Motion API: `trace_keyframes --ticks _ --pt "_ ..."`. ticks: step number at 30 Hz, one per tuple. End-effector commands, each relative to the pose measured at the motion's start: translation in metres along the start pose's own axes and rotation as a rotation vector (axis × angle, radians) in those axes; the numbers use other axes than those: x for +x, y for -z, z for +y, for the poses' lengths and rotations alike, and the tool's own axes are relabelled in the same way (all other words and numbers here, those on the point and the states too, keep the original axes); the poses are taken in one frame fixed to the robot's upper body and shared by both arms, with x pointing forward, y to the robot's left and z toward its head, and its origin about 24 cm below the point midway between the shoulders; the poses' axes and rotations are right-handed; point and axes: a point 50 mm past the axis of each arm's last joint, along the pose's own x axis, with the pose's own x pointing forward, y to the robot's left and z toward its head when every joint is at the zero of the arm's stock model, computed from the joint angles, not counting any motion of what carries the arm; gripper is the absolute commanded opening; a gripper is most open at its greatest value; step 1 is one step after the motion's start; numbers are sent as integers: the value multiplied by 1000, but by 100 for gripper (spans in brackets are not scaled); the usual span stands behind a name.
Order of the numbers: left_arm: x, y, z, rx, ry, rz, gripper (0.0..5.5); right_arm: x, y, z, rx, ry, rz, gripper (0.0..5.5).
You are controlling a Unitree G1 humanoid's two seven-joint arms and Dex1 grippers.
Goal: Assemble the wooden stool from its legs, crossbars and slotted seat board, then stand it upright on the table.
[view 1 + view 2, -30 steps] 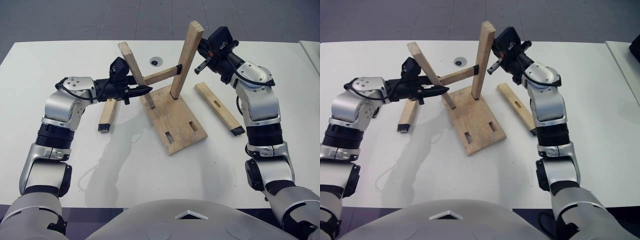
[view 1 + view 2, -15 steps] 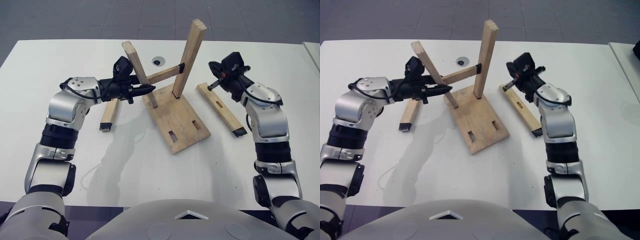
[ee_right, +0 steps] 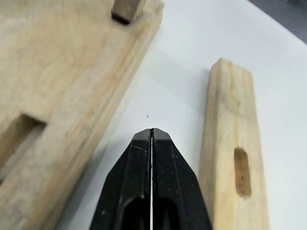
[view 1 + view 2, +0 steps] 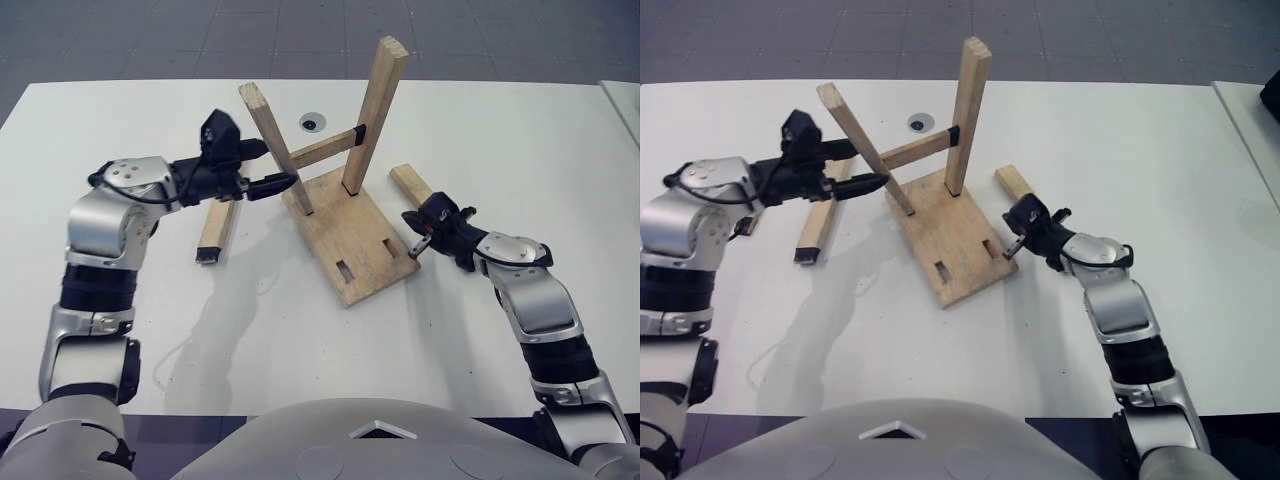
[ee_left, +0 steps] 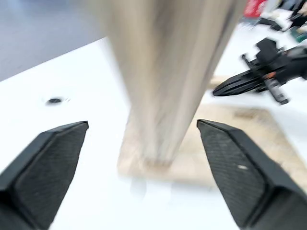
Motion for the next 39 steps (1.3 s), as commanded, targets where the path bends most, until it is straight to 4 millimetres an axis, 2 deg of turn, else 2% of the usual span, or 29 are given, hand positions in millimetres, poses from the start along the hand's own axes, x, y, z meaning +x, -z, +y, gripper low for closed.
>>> trace_keyframes --ticks 1,3,5,9,11,15,17,22,24,26,28,30,32,35,37,38,39 --pt "-33 -29 21 -6 -135 -128 491 -3 10 14 -8 -101 42 0" --pt "-42 -47 29 -12 -171 -214 527 -2 2 24 4 -172 -3 0" --pt "-46 -65 40 -17 -225 -300 539 -3 -11 34 28 -239 -71 0" --pt "-39 -95 57 -29 -329 -419 539 -4 -44 40 110 -264 -227 0" --pt "-28 -105 58 -30 -355 -460 539 -8 -62 25 129 -181 -305 0" --pt "-11 -129 52 -14 -394 -544 539 -36 -119 -41 82 175 -499 0" --pt "-8 -144 47 -9 -411 -605 539 -53 -153 -61 62 266 -620 0" --pt "0 -177 34 3 -411 -708 539 -80 -240 -76 96 260 -965 0" --pt "4 -184 30 5 -422 -727 520 -81 -263 -77 129 227 -1042 20" --pt "10 -187 29 18 -470 -712 499 -73 -274 -78 158 220 -1059 39" --pt "16 -185 27 29 -515 -690 465 -62 -275 -77 192 218 -1049 71" --pt "27 -171 21 31 -537 -623 437 -42 -266 -71 239 204 -996 97" --pt "38 -151 16 1 -549 -557 452 -21 -250 -65 272 182 -919 127" --pt "56 -103 1 -80 -516 -401 506 17 -210 -48 282 124 -732 180" --pt "65 -53 -7 -158 -544 -231 540 43 -173 -32 284 82 -571 216" --pt "66 -29 -7 -206 -573 -168 540 52 -156 -29 293 75 -502 230" --pt "64 -15 -6 -225 -591 -133 540 56 -144 -28 297 83 -462 245"
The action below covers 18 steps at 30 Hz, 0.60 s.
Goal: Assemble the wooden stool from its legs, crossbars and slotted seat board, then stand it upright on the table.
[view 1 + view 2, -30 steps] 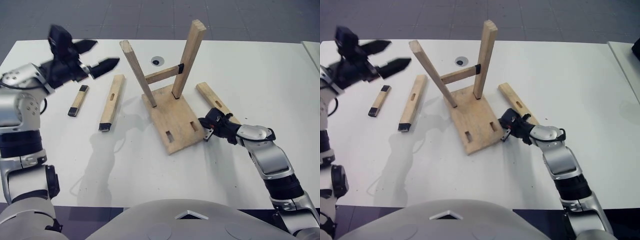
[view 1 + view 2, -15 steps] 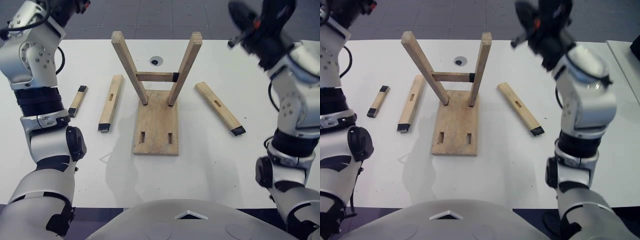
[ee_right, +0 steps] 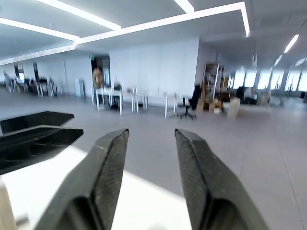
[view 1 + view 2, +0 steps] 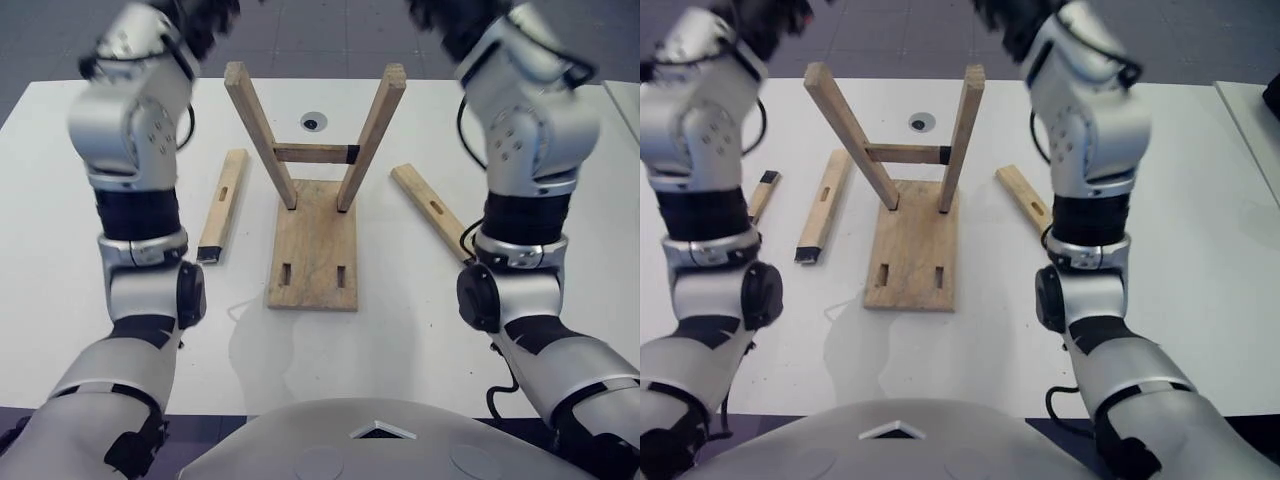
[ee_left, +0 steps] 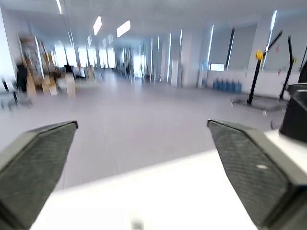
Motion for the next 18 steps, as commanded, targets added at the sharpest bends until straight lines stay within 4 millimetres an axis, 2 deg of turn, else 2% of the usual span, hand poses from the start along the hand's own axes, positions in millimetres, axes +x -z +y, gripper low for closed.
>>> trace_keyframes --ticks 1,3,9,14,16,18 --pt "-30 90 8 -82 -100 334 540 -22 80 -3 26 8 309 258" --pt "-24 73 12 -92 -100 262 540 -24 74 -8 16 20 294 290" --pt "4 0 4 -81 -24 -45 540 -20 46 -18 22 54 189 373" --pt "3 -64 -2 -61 35 -314 540 -28 -9 -28 101 131 -100 449" --pt "-5 -72 5 -53 29 -355 540 -37 -24 -31 132 161 -174 480" --pt "-13 -74 15 -28 3 -366 540 -45 -30 -33 143 179 -200 510"
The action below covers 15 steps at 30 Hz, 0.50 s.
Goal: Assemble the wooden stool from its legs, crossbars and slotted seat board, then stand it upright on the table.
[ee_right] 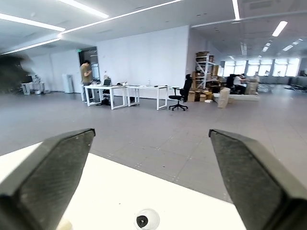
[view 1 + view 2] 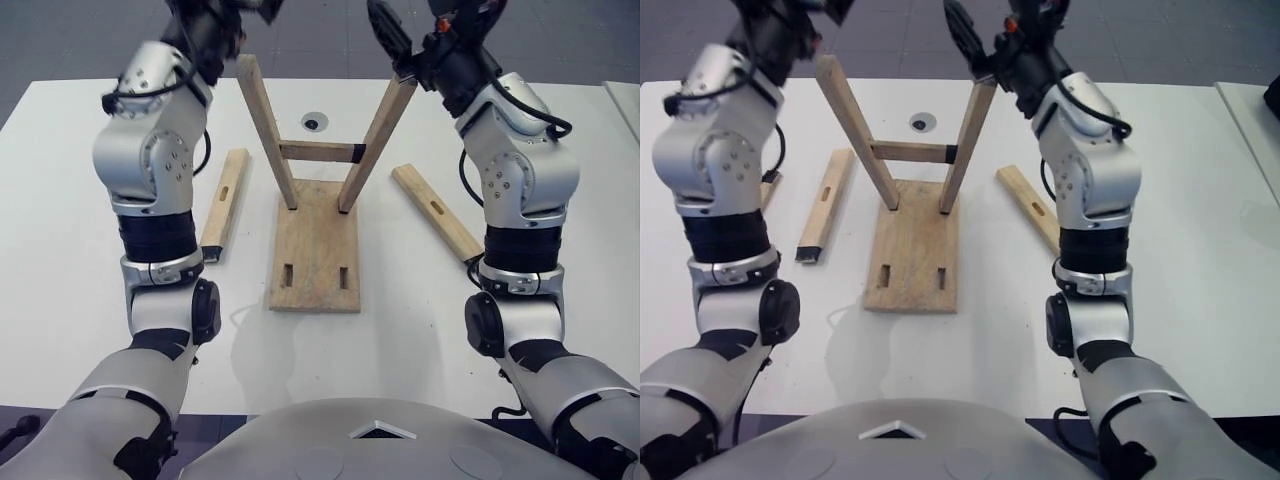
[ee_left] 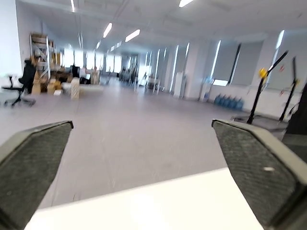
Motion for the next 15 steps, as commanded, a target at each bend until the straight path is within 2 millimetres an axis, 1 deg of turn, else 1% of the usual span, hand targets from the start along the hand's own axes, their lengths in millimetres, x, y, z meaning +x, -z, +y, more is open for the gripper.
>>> trace_keyframes --ticks 1,2,4,6,9,12,13,15 --pt "-15 -11 22 48 -50 -23 540 -14 -20 -5 35 45 -82 523" --pt "-22 -9 31 77 -82 -5 540 -18 -19 -7 41 59 -78 534" --pt "-39 -1 51 146 -148 44 540 -29 -13 -13 47 99 -56 534" --pt "-64 12 74 221 -225 121 540 -46 -2 -21 53 156 -17 534" --pt "-109 38 99 291 -309 252 540 -71 12 -26 60 218 39 534" --pt "-162 70 111 316 -363 412 540 -95 28 -26 61 246 120 534" --pt "-176 78 112 317 -362 455 537 -102 32 -26 53 256 139 538" --pt "-200 92 116 318 -354 544 511 -111 36 -28 57 282 163 540"
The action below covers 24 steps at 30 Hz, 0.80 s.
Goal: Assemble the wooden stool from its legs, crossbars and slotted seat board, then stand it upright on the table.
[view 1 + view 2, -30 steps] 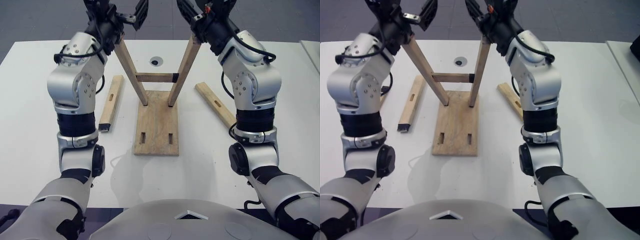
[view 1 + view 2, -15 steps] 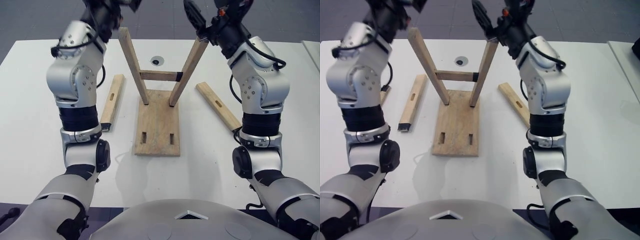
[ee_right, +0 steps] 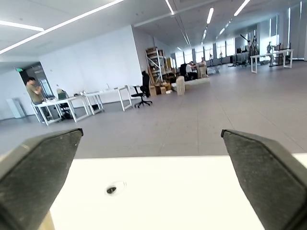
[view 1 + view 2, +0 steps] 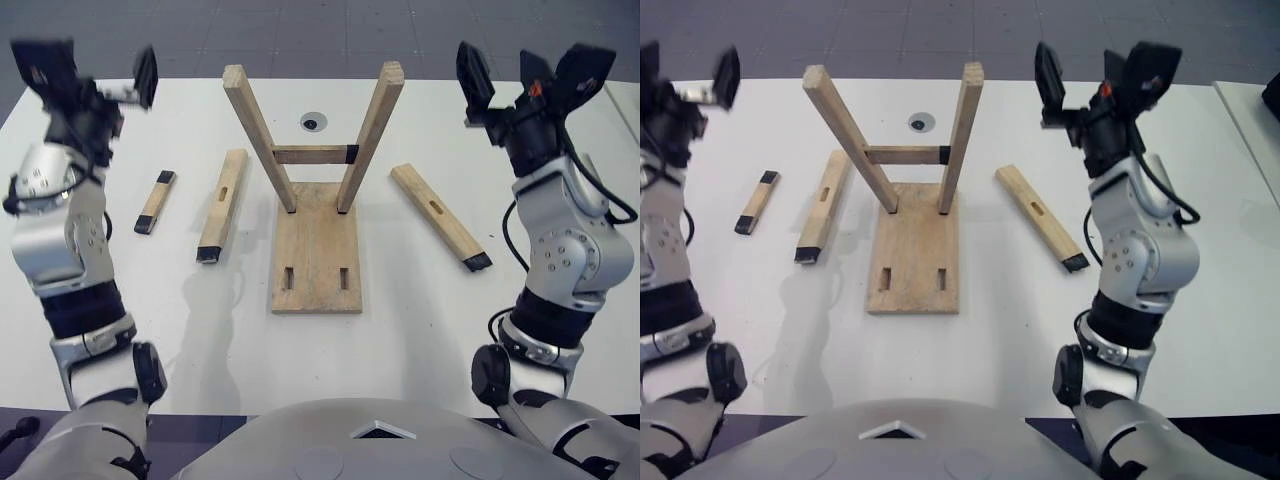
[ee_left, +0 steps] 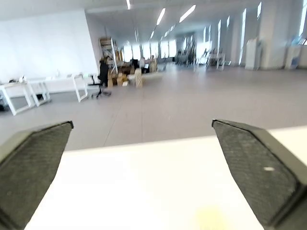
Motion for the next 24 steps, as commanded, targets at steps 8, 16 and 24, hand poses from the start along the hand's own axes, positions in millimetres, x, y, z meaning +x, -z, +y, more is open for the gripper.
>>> trace_keyframes --ticks 8,16,24 --pt "-38 89 32 34 56 328 381 -30 24 -17 -22 51 151 540" --pt "-46 122 39 0 81 535 237 -32 30 -14 -35 4 203 540" --pt "-46 122 43 -13 42 620 129 -42 35 -18 -34 -21 259 540"
